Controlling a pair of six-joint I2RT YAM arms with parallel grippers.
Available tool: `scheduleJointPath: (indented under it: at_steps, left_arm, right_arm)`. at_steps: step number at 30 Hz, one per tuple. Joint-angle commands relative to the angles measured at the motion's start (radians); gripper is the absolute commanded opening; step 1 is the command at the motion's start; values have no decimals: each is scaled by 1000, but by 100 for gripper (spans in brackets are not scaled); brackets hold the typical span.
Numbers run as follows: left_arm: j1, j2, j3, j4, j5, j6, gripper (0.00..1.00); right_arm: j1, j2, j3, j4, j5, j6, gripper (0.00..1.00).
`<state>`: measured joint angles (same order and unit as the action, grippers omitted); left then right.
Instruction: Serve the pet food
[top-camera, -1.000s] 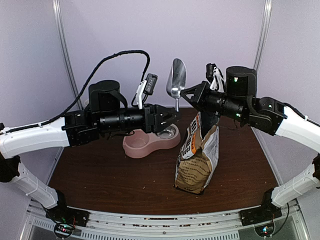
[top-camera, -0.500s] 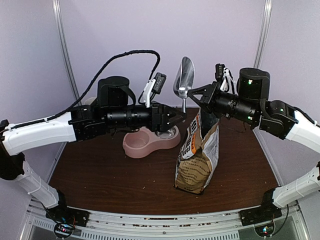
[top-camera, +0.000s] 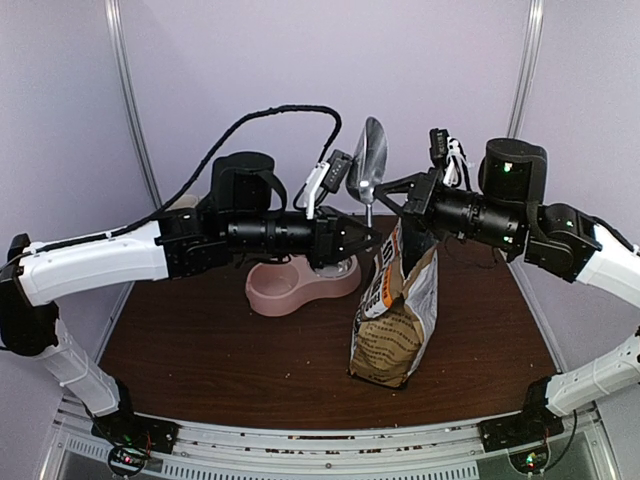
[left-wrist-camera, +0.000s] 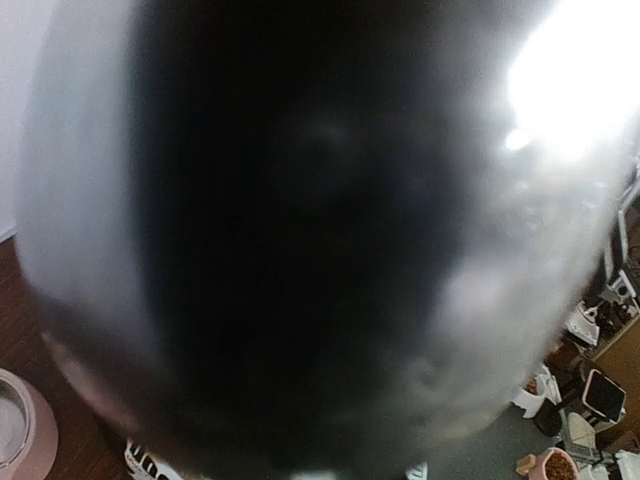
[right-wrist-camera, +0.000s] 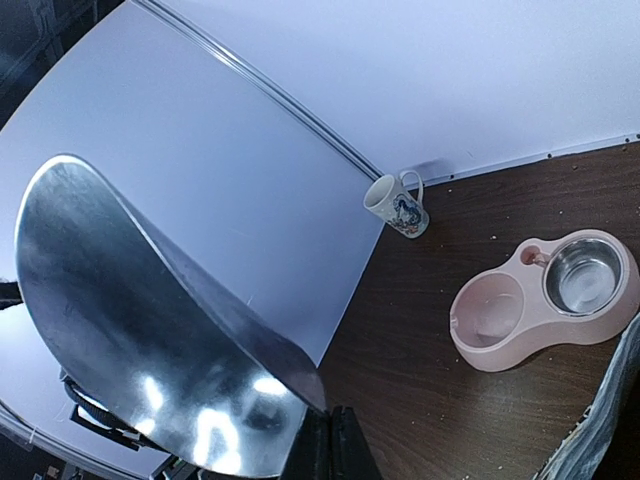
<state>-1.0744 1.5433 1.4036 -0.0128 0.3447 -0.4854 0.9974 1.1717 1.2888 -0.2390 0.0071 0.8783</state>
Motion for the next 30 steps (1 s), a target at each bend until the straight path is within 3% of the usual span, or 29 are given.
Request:
scheduleJointPath:
  at_steps: [1,3,7,11,16,18,23,30]
  left_arm:
    - [4,8,14,84,13,-27,5]
    - [4,1,7,81,-6,-45,0]
    - [4,-41,-34,78,-63,-75,0]
    - [9,-105,-64,3,-86,-95,0]
    - [17,-196,-93,-163,-4,-89,0]
    - [18,-228,-92,-248,63,-55,0]
    - [18,-289,-100,-454,277,63,0]
    - [15,-351,-159,-538,545,118,0]
  right_arm:
    - [6,-37,-25,27,1,-16,0]
    - [3,-43,-37,29,12,-17,0]
    - [3,-57,-74,33,20,-48,1]
    - [0,-83,-72,-34,49,-164,31]
    - [-6,-134,-43,-177,32,-347,67]
    - [-8,-138,-6,-243,-19,-428,75]
    - [-6,-132,84,-351,-210,-582,80]
    - [0,-120,76,-220,-487,-648,79]
